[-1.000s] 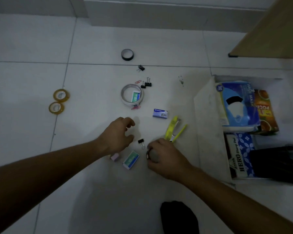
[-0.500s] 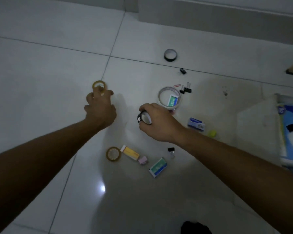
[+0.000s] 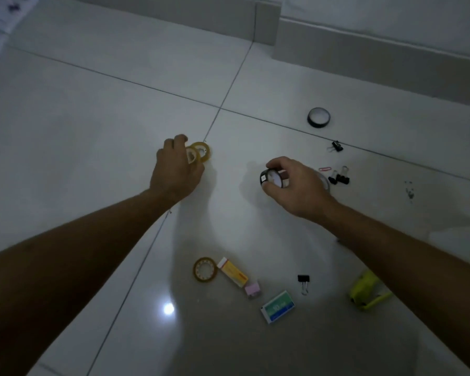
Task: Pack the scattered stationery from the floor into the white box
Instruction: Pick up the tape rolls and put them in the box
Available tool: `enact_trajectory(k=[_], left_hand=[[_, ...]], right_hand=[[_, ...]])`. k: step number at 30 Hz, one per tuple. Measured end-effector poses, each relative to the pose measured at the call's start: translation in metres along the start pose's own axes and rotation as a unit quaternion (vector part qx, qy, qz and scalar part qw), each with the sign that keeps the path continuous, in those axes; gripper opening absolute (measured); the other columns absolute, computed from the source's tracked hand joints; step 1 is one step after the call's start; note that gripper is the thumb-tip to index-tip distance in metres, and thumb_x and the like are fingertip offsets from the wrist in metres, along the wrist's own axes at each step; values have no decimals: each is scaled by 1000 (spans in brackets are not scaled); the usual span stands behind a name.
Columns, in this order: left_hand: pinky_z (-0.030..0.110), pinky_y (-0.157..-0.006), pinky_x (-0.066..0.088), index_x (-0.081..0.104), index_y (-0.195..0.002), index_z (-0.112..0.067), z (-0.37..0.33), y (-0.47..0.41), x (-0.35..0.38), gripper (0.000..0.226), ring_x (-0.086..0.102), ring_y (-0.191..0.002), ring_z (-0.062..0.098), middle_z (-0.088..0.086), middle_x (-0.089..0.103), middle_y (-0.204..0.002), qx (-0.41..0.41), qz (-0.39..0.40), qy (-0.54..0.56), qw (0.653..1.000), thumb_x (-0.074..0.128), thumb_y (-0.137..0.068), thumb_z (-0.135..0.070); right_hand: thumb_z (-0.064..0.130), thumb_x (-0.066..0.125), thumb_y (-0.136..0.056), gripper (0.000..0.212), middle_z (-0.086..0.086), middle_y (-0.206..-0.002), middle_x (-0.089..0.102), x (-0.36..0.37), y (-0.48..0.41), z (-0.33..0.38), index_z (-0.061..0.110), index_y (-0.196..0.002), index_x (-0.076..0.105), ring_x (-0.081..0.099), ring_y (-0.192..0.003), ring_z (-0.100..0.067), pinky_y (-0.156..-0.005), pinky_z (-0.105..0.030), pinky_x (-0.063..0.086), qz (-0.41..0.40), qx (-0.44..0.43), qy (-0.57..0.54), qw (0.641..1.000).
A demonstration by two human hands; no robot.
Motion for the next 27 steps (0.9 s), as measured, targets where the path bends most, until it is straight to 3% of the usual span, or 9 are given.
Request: enact_trajectory(k=[3,5,7,9,11,15,20,24,27], left_hand=[[49,-94,42,28,-145,-9,-8,-18,12,67,42,-118,44,25,41,-134,6,44,-40,998,60,-89,-28],[48,-93,43,34,-142,-8,-13,-24,26,54,43,-116,45,25,38,-133,30,92,-105,990,52,-94,-26],[45,-90,44,44,-131,-3,-16,-24,33,42,47,-111,44,26,38,-130,54,109,-142,982,48,-95,-24],[46,-94,43,48,-128,-2,-17,-22,34,41,45,-116,44,25,34,-138,56,116,-144,981,52,-94,-24],[45,-98,43,49,-130,-2,-16,-20,32,43,45,-120,44,24,35,-144,57,122,-139,981,56,-92,-22],[38,-81,47,58,-112,2,-16,-17,24,35,59,-99,40,25,62,-109,69,123,-95,985,61,-88,-24],[38,-93,44,34,-145,-9,-12,3,22,74,53,-114,38,24,56,-123,67,161,-36,984,70,-83,-27],[27,-95,38,42,-142,-15,-12,17,16,68,52,-120,33,18,55,-128,61,180,27,981,71,-81,-23],[26,-94,38,53,-135,-18,-20,25,12,59,52,-120,30,15,56,-128,63,188,48,979,71,-79,-21]], right_hand=[[28,70,-84,35,-3,-112,64,-6,0,-3,18,-116,61,59,-100,-13,-80,-19,38,-10,-2,6,1000],[27,70,-84,36,-2,-112,64,-3,5,-2,19,-117,61,57,-98,-10,-80,-14,36,-2,-7,6,1000],[25,70,-85,37,-4,-114,64,3,13,5,16,-119,61,58,-101,-12,-85,-18,41,17,-13,-10,1000],[21,69,-85,37,-8,-116,64,14,26,21,13,-121,61,60,-106,-19,-92,-26,46,50,-41,-17,998],[21,67,-86,39,-9,-120,62,36,44,44,14,-123,60,59,-110,-23,-94,-25,43,99,-92,3,991],[24,59,-90,43,-7,-129,50,103,89,91,21,-132,54,56,-109,-26,-89,-37,51,228,-203,74,949],[18,47,-97,38,-18,-131,47,159,127,107,11,-133,52,49,-107,-35,-82,-39,46,283,-330,229,871],[22,35,-102,36,-21,-128,47,166,137,105,9,-134,46,47,-105,-37,-81,-44,40,276,-346,262,858],[16,40,-99,35,-22,-128,50,163,141,103,11,-133,45,50,-99,-36,-83,-45,41,254,-361,299,846]])
Point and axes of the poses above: each hand's wrist, its own y-axis away from the middle knuckle, its own x-axis out of the palm, z = x × y, the point moved 8 cm from there along -y, towards the middle knuckle
